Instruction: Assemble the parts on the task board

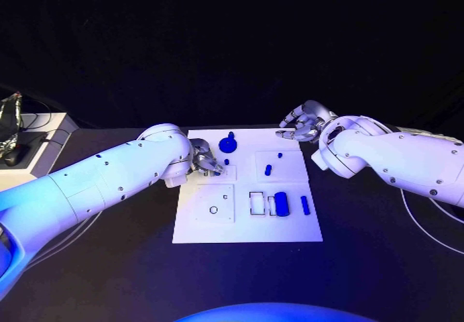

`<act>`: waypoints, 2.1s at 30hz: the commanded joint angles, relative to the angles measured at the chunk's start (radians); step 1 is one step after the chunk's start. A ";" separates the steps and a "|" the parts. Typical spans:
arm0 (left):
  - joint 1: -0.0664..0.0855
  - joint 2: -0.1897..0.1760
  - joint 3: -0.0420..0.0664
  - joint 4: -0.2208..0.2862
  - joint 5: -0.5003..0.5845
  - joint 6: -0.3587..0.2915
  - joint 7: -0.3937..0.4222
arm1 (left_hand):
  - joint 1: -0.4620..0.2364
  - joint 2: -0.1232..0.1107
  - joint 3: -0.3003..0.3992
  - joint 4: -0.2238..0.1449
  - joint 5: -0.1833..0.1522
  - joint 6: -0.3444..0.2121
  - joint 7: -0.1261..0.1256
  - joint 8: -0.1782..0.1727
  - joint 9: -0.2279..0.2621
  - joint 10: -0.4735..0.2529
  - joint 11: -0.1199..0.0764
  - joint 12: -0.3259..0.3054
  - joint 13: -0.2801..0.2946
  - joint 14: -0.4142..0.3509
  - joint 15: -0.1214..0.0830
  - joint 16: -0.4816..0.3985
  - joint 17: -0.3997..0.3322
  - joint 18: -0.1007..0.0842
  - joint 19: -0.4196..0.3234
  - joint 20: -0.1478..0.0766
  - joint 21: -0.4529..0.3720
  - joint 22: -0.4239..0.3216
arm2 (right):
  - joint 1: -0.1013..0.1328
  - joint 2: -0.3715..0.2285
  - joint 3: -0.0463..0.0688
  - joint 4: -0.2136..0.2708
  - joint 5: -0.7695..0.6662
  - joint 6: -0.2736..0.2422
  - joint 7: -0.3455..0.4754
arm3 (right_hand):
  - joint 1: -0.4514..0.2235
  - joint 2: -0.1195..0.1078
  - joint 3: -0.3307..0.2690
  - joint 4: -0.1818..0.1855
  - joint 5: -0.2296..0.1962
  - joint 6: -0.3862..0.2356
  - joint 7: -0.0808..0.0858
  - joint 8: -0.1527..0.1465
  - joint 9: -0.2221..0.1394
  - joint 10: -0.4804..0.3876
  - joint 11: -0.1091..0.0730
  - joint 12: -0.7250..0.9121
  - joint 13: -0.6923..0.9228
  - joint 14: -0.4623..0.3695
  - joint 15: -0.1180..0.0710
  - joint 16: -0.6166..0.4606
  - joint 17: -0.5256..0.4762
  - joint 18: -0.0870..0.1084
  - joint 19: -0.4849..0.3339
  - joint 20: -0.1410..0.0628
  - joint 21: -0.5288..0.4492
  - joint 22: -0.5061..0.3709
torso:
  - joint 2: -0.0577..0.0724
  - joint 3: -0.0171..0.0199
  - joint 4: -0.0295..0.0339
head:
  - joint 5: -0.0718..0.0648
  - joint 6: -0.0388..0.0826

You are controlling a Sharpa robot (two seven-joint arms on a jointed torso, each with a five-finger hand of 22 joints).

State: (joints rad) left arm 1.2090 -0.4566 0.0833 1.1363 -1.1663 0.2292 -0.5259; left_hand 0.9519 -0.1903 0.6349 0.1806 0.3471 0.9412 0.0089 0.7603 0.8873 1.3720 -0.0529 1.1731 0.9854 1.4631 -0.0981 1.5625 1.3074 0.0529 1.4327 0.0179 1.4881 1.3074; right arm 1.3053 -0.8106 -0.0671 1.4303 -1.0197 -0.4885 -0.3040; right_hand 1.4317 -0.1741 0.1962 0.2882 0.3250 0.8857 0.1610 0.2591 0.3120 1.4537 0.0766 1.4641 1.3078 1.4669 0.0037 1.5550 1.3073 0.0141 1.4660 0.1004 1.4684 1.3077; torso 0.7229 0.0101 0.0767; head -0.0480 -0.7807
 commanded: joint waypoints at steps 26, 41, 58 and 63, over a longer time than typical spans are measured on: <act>-0.005 -0.033 0.011 0.053 0.015 -0.034 0.006 | 0.006 -0.002 -0.272 0.111 -0.271 0.009 0.003 -0.032 0.025 -0.011 -0.001 -0.001 -0.003 0.102 -0.006 -0.003 0.244 -0.004 0.000 -0.007 -0.008 0.056 | -0.006 -0.004 0.000 0.000 -0.004 0.003 0.009 | -0.002 -0.004 0.006 -0.002 0.005 -0.008 0.001 0.006 0.001 0.004 0.001 0.005 0.149 0.088 -0.001 -0.005 0.196 0.012 0.062 0.002 -0.004 0.194 | -0.001 -0.0007 0.0011 | -0.001 0.003; -0.005 -0.095 0.125 0.117 0.039 -0.040 0.007 | 0.035 0.002 -0.295 0.109 -0.273 -0.007 0.008 -0.039 0.030 -0.032 0.003 -0.025 -0.036 0.095 -0.004 -0.016 0.219 0.003 -0.021 -0.005 -0.023 0.026 | -0.009 -0.010 0.000 -0.003 -0.004 -0.003 0.010 | -0.002 -0.004 0.006 -0.002 0.005 -0.008 0.001 0.006 0.001 0.004 0.001 0.005 0.149 0.088 -0.001 -0.005 0.196 0.012 0.062 0.002 -0.004 0.194 | -0.001 -0.0002 0.0008 | -0.002 0.015; 0.005 -0.105 0.187 -0.034 0.147 -0.126 0.040 | 0.199 0.048 -0.279 0.110 -0.260 -0.121 0.102 -0.281 -0.178 -0.257 0.086 -0.273 -0.393 0.060 0.068 -0.075 0.115 0.034 -0.113 0.056 -0.108 -0.112 | -0.009 -0.018 0.000 -0.002 0.004 -0.017 0.022 | -0.005 -0.007 0.014 -0.003 0.007 -0.011 0.001 0.009 0.002 0.001 0.001 0.002 0.145 0.088 -0.001 -0.006 0.194 0.012 0.061 0.002 -0.007 0.193 | 0.007 -0.0021 -0.0009 | 0.008 0.032; 0.018 -0.074 0.191 -0.120 0.158 -0.123 0.045 | 0.208 0.037 -0.281 0.110 -0.259 -0.121 0.109 -0.291 -0.193 -0.254 0.091 -0.271 -0.398 0.062 0.072 -0.071 0.121 0.032 -0.106 0.058 -0.103 -0.102 | -0.008 -0.019 0.000 0.000 0.005 -0.020 0.023 | -0.005 -0.007 0.014 -0.003 0.007 -0.011 0.001 0.009 0.002 0.001 0.001 0.002 0.145 0.088 -0.001 -0.006 0.194 0.012 0.061 0.002 -0.007 0.193 | 0.013 -0.0038 -0.0019 | 0.012 0.040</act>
State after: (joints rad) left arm 1.2241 -0.5377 0.2735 1.0291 -1.0454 0.1244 -0.5041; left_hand 1.1522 -0.1521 0.3508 0.2911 0.0818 0.8176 0.1138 0.4724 0.6959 1.1104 0.0385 0.8965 0.5890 1.4649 -0.0351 1.4850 1.3074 0.0689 1.3194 0.0755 1.3789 1.2027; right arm 1.2971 -0.8299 -0.0670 1.4285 -1.0158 -0.5025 -0.2965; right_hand 1.4317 -0.1741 0.2060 0.2842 0.3250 0.8825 0.1643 0.2668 0.3134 1.4537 0.0766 1.4641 1.3080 1.4669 0.0037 1.5550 1.3079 0.0142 1.4660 0.1004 1.4684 1.3073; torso 0.7312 0.0078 0.0755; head -0.0378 -0.7456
